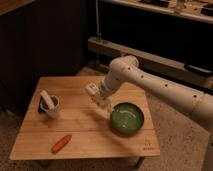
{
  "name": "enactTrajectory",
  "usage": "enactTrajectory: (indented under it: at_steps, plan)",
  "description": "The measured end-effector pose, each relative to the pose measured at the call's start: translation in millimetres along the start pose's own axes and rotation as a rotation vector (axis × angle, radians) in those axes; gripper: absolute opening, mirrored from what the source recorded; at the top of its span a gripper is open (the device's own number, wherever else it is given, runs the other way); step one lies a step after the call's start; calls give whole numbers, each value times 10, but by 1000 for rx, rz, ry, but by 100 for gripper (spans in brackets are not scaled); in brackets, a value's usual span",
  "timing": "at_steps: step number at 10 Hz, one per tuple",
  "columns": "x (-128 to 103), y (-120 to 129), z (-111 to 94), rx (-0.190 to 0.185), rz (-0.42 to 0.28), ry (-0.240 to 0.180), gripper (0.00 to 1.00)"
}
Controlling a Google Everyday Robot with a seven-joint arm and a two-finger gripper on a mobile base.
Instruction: Place the bottle in the ceramic bowl
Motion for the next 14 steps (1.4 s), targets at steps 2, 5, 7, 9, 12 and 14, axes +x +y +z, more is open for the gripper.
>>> enactTrajectory:
  at_steps: [2, 5, 7, 9, 12, 14]
  plan:
    - [-182, 87, -71, 3, 10, 6, 18]
    - [-321, -50, -103, 16, 5, 9, 18]
    - [-397, 51, -145, 21, 6, 13, 18]
    - [-499, 213, -99, 32, 20, 24, 18]
    - [-650, 315, -159, 49, 36, 53, 18]
    - [-708, 359, -152, 56, 45, 67, 18]
